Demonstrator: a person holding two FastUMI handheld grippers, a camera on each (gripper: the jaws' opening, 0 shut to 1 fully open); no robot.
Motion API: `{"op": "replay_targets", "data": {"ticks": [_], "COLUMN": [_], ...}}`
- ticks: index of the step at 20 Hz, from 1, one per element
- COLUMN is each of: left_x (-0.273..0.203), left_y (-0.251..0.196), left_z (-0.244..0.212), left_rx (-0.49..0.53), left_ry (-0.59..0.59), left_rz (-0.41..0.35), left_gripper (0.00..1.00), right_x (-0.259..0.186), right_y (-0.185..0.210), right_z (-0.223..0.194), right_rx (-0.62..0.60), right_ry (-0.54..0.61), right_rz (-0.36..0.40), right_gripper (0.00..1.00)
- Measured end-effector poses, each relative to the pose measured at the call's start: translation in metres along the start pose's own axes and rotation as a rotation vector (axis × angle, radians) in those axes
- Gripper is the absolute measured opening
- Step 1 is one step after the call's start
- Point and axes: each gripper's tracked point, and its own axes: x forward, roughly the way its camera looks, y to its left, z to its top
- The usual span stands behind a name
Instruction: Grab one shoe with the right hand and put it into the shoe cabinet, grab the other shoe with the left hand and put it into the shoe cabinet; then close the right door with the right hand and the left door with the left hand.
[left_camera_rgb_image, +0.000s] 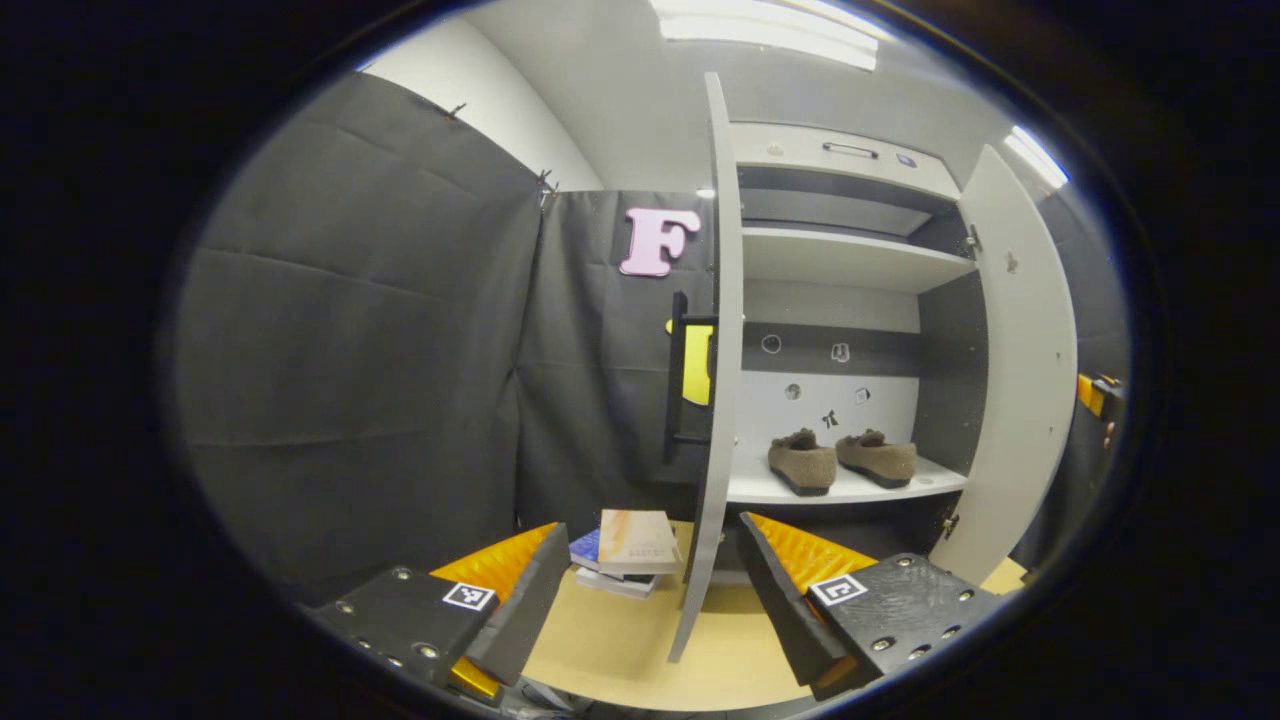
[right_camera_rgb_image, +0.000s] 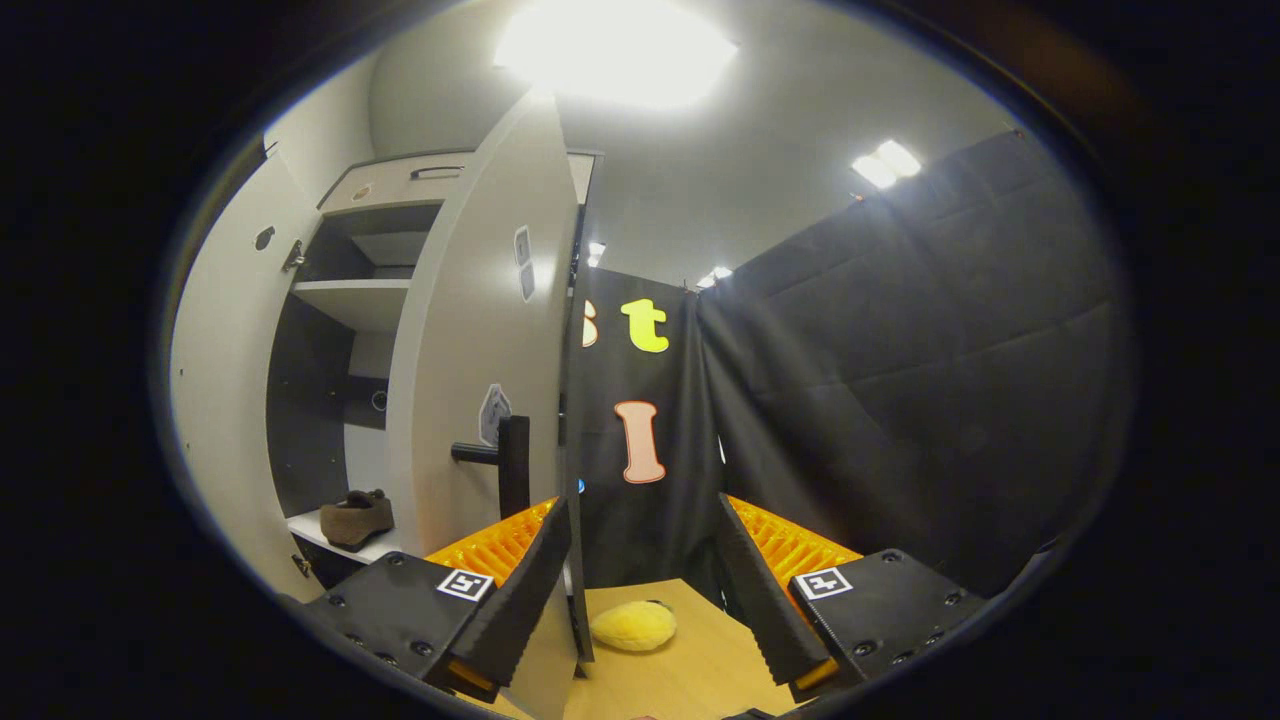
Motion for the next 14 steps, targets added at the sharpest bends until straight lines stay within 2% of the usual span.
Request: {"op": "replay_targets", "data": {"ticks": [2,8,13,14], "left_x": [0.000,0.001,0.000,-0.006], "left_y": [0.000,-0.001,0.008,0.017], "left_z": [-0.001,0.001,-0.002,-0.002], "left_rx": [0.001,0.007,0.010,0.010], "left_ry": [0.005,0.000,0.005,0.004], "left_rz": [-0.003,-0.006,0.025,0.035], "left_gripper": [1.00,0.98,1.00,1.00], "right_x": [0.000,0.002,0.012,0.016], "right_y": [0.008,0.045,0.089,0.099], "right_z": [0.001,0.001,0.001,0.001], "right_rx": [-0.004,0.010,0.030,0.032], "right_ry": [0.003,0.008,0.009,0.010], "right_rz": [0.026,0.121,0.207,0.223], "right_gripper": [0.91,0.91,0.91,0.94]}}
